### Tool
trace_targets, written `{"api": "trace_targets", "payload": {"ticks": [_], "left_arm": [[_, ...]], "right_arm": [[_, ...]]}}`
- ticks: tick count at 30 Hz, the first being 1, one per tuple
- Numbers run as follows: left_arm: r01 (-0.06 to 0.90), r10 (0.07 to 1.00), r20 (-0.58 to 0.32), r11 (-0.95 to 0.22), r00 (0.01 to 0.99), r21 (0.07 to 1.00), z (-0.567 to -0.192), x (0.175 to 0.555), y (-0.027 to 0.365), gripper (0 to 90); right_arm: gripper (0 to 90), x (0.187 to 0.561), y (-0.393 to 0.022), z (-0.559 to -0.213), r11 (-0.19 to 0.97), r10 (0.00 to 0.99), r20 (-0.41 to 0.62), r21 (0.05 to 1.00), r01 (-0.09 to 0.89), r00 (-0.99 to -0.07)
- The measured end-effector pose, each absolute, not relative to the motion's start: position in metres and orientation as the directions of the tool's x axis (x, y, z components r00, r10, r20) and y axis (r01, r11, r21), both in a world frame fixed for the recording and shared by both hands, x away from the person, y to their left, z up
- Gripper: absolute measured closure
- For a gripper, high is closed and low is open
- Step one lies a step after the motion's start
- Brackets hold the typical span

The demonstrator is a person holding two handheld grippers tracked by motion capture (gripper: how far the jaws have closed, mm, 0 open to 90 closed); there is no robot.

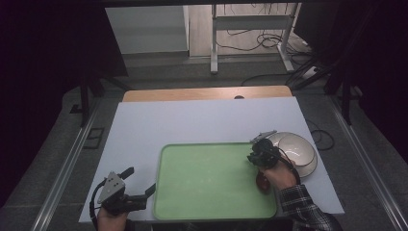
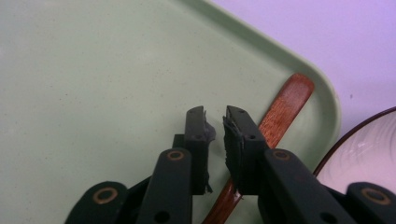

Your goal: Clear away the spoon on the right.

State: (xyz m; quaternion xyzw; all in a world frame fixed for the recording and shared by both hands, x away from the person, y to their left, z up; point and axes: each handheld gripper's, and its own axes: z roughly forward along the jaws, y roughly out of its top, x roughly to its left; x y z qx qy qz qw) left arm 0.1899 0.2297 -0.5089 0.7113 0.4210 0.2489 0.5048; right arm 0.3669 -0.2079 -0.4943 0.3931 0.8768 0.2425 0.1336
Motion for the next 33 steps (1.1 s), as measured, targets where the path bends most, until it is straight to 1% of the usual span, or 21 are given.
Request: {"api": "trace_targets", "payload": {"ticks": [15, 22, 26, 27, 28, 29, 30, 33], "left_arm": [[0.347, 0.850, -0.071, -0.136, 0.522, 0.928, -0.509, 0.190, 0.230, 3.4], [0.348, 0.850, -0.071, -0.137, 0.522, 0.927, -0.509, 0.190, 0.229, 3.4], [0.347, 0.850, -0.071, -0.136, 0.522, 0.928, -0.509, 0.190, 0.230, 3.4], [0.347, 0.850, -0.071, -0.136, 0.522, 0.928, -0.509, 0.190, 0.230, 3.4], [0.347, 0.850, -0.071, -0.136, 0.522, 0.928, -0.509, 0.190, 0.230, 3.4], [0.347, 0.850, -0.070, -0.137, 0.522, 0.928, -0.509, 0.190, 0.229, 3.4], [0.347, 0.850, -0.070, -0.137, 0.522, 0.928, -0.509, 0.190, 0.229, 3.4], [0.348, 0.850, -0.070, -0.137, 0.522, 0.928, -0.509, 0.190, 0.229, 3.4]], "right_arm": [[64.1, 0.361, -0.207, -0.486, 0.577, 0.740, -0.053, 0.563, 0.592, -0.670], [55.8, 0.359, -0.208, -0.485, 0.571, 0.742, -0.055, 0.574, 0.587, -0.668], [50.3, 0.356, -0.211, -0.481, 0.560, 0.746, -0.060, 0.596, 0.575, -0.664], [50.3, 0.356, -0.211, -0.481, 0.560, 0.746, -0.060, 0.596, 0.575, -0.664], [48.6, 0.356, -0.212, -0.480, 0.559, 0.746, -0.062, 0.600, 0.572, -0.663], [45.0, 0.354, -0.213, -0.478, 0.551, 0.748, -0.063, 0.613, 0.566, -0.661], [45.0, 0.354, -0.213, -0.478, 0.551, 0.748, -0.063, 0.613, 0.566, -0.661], [38.6, 0.352, -0.215, -0.476, 0.541, 0.749, -0.060, 0.631, 0.557, -0.660]]}}
